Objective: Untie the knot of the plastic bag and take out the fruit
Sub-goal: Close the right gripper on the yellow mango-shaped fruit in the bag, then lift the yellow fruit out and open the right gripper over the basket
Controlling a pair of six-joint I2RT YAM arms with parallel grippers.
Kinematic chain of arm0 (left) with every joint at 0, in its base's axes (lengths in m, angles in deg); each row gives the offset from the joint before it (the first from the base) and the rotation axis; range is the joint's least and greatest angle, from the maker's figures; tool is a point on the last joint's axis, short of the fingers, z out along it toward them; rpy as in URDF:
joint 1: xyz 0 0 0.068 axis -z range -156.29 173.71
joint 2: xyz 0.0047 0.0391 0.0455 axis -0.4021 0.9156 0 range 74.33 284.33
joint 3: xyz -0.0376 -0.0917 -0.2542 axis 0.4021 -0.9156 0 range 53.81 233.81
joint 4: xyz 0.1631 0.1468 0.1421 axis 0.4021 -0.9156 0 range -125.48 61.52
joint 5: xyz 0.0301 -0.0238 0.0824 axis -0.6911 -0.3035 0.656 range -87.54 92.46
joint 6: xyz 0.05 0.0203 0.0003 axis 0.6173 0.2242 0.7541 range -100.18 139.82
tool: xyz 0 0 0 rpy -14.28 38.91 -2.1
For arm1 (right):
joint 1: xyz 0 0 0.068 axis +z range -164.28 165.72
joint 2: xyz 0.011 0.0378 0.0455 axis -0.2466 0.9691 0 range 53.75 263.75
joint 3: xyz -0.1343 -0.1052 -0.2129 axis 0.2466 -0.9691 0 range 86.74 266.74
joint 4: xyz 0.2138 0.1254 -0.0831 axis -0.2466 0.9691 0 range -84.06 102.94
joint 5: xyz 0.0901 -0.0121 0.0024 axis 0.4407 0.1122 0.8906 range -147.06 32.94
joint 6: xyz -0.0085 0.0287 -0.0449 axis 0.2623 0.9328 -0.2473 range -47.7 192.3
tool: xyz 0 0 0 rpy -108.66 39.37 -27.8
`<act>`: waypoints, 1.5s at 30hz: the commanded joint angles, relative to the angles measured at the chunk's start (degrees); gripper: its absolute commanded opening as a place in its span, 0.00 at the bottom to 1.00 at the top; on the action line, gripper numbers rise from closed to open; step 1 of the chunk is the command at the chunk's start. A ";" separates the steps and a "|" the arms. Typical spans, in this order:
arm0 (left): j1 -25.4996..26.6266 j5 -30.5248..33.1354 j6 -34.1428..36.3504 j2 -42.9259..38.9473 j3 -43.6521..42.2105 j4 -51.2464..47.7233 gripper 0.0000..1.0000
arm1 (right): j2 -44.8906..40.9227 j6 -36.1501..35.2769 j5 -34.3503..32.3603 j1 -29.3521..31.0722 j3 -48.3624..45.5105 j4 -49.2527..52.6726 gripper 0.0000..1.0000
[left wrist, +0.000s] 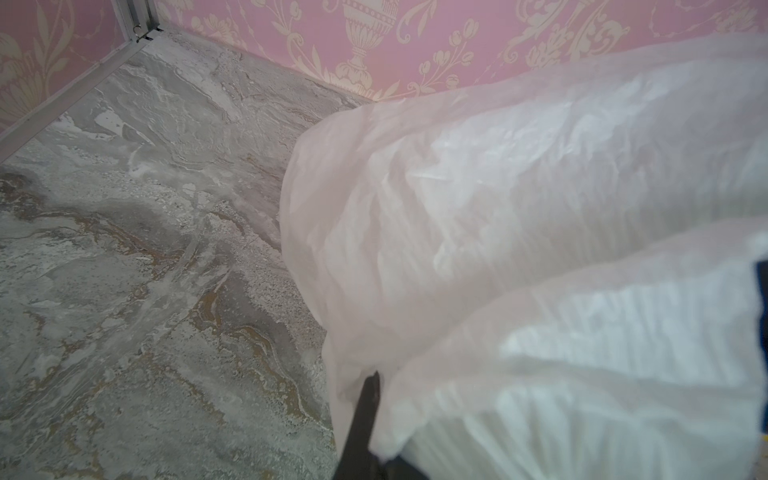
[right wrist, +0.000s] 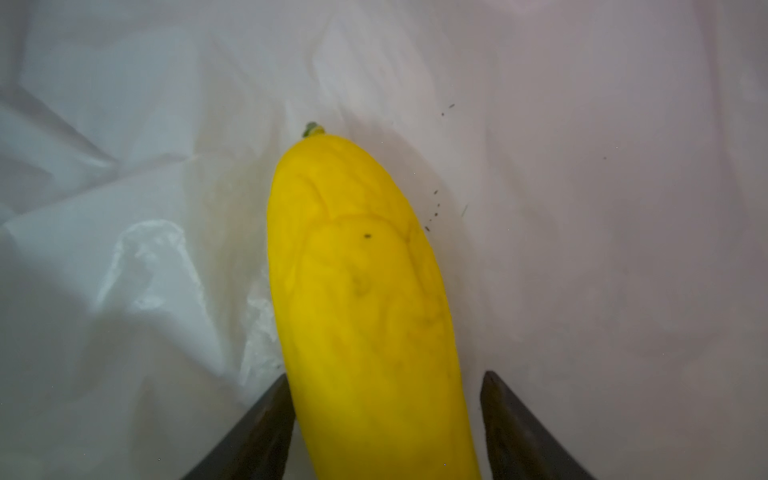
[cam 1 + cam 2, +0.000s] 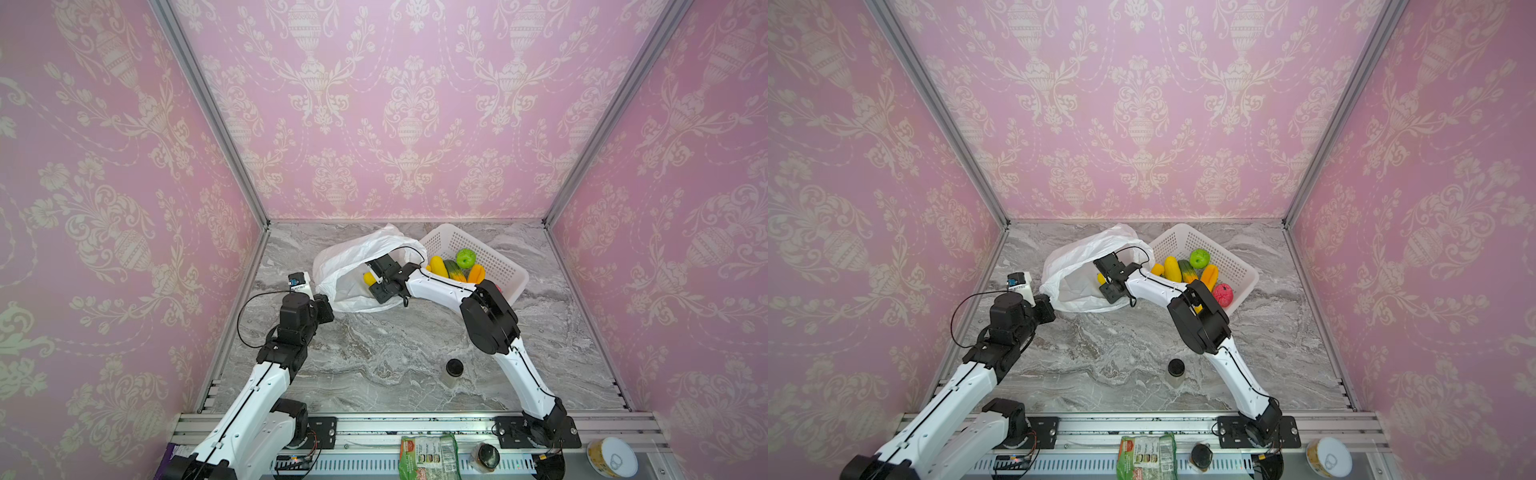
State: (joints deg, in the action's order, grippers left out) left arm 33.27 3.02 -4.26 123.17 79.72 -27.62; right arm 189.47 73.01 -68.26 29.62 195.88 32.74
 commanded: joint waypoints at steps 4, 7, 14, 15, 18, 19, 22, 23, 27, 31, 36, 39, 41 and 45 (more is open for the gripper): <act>-0.36 -0.53 -0.45 0.36 -0.45 0.88 0.00 | -2.25 0.92 3.25 0.29 -1.51 0.88 0.42; -0.33 -0.40 -0.37 0.25 -0.18 0.61 0.00 | -5.45 1.48 4.36 0.63 -4.56 -1.55 0.35; -0.41 -0.35 -0.36 1.06 -0.29 1.32 0.00 | -16.65 -1.16 4.14 3.13 -17.01 -12.10 0.23; -0.37 -0.41 -0.36 1.18 -0.17 1.26 0.00 | -18.35 -1.35 4.50 3.58 -19.01 -14.13 0.22; -0.40 0.12 -0.27 1.06 -0.07 1.02 0.00 | -22.98 -2.06 6.69 4.71 -24.73 -19.63 0.20; -0.39 0.29 -0.23 1.06 -0.08 1.07 0.00 | -24.24 -2.57 7.34 5.19 -26.43 -21.31 0.19; -0.41 0.40 -0.51 1.96 -0.22 1.59 0.00 | -29.05 -4.82 9.43 6.90 -32.42 -26.44 0.19; -0.32 0.38 -0.53 2.54 -0.20 1.68 0.00 | -30.56 -5.49 10.06 7.55 -34.54 -28.52 0.19; -0.40 4.88 -3.25 4.94 0.63 0.22 0.00 | -36.76 -5.52 11.19 9.27 -39.97 -33.10 0.18; -0.37 6.57 -10.29 9.23 -2.98 9.01 0.00 | -43.69 -4.41 11.70 9.34 -46.33 -36.76 0.17; -0.35 16.71 -10.50 14.67 -4.25 12.21 0.00 | -52.53 -2.80 5.42 9.23 -54.43 -44.25 0.17; -0.38 19.96 -9.68 14.59 -3.85 10.34 0.00 | -55.82 -0.70 -0.03 7.89 -57.63 -46.93 0.17; -0.41 19.26 -9.51 14.20 -4.44 11.48 0.00 | -56.91 2.03 -2.29 5.80 -58.67 -47.15 0.16; -0.34 18.64 -8.13 13.32 -4.61 11.76 0.00 | -58.55 9.18 -4.37 -0.14 -61.45 -48.33 0.15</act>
State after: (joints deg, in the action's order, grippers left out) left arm 33.25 19.39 -12.87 137.80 75.81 -16.93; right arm 132.36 75.46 -68.17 32.57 136.60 -13.05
